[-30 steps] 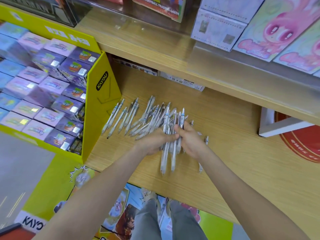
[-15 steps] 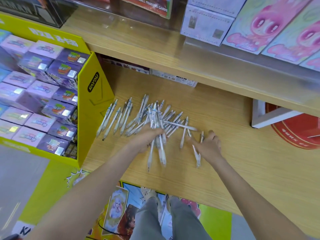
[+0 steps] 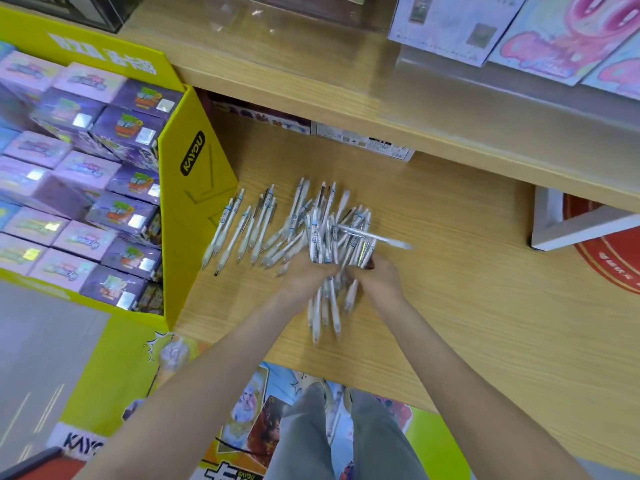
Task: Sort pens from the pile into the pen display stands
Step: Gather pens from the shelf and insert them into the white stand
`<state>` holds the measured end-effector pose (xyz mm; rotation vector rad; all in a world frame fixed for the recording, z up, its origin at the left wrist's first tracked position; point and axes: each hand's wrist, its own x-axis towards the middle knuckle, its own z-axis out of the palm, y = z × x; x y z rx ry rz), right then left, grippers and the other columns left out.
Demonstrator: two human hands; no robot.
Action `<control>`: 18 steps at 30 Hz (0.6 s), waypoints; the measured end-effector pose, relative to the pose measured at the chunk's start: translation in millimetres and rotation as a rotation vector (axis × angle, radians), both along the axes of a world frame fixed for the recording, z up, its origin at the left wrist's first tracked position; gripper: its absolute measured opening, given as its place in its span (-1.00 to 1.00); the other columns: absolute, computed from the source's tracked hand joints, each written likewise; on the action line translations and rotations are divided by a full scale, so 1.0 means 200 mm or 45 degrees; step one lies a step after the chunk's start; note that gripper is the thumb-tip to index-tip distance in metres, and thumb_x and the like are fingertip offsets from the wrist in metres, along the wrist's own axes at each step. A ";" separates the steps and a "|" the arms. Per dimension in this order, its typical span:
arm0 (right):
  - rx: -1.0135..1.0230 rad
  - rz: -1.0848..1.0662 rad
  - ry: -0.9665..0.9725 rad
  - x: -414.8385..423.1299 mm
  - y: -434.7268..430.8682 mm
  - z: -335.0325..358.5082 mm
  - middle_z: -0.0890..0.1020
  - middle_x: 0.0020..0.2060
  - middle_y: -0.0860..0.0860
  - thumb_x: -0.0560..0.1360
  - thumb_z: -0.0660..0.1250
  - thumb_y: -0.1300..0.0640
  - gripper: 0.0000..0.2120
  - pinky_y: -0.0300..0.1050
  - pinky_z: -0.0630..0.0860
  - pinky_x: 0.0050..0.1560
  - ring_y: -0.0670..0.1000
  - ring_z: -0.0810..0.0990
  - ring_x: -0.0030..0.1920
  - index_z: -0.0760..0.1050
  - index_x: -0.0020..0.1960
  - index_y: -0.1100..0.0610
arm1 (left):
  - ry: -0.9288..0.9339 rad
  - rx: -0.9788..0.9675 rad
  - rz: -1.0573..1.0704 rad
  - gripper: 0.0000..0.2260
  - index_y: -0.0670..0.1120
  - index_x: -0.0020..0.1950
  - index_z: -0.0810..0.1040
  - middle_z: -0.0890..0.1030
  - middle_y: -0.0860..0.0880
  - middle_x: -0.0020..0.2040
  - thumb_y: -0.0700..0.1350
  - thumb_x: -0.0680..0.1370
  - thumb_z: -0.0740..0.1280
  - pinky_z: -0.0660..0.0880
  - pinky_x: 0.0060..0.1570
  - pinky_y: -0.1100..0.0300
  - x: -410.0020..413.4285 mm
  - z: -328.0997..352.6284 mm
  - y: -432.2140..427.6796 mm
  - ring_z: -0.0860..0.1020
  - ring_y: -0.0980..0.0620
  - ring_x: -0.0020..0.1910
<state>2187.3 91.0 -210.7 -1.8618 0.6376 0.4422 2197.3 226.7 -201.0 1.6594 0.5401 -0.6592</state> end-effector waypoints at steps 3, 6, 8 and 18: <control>0.268 -0.056 0.003 -0.01 -0.02 -0.01 0.68 -0.15 0.02 0.46 0.37 0.31 -0.86 -0.17 0.52 -0.03 0.01 0.63 -0.09 0.60 -0.07 0.10 | 0.047 -0.094 0.004 -0.82 -0.05 -0.04 0.56 0.61 0.05 -0.16 -0.32 0.48 0.40 0.45 -0.39 0.42 0.01 0.00 -0.02 0.57 0.13 -0.21; 0.346 -0.047 0.021 -0.02 -0.04 0.02 0.69 -0.07 0.04 0.51 0.32 0.32 -0.85 -0.18 0.53 -0.01 0.00 0.65 -0.01 0.60 -0.02 0.12 | 0.125 -0.157 -0.007 -0.65 -0.17 0.23 0.48 0.58 -0.07 0.08 -0.20 0.47 0.45 0.46 -0.18 0.35 0.03 0.04 -0.05 0.56 0.03 0.04; 0.352 -0.040 0.015 -0.02 -0.07 0.05 0.68 -0.05 0.08 0.51 0.31 0.33 -0.85 -0.15 0.54 0.04 0.03 0.64 0.01 0.60 0.03 0.19 | 0.177 -0.187 -0.006 -0.32 -0.24 0.47 0.22 0.47 -0.13 0.27 -0.13 0.46 0.48 0.41 -0.01 0.23 0.04 0.05 -0.06 0.47 -0.07 0.24; 0.370 -0.011 -0.065 -0.02 -0.20 0.21 0.66 0.00 0.21 0.50 0.36 0.28 -0.82 0.06 0.49 0.17 0.14 0.62 0.06 0.58 0.08 0.31 | 0.300 -0.328 0.010 -0.35 -0.27 0.21 0.51 0.66 -0.20 0.02 -0.03 0.23 0.62 0.59 -0.06 0.05 0.07 0.14 -0.14 0.64 -0.12 0.01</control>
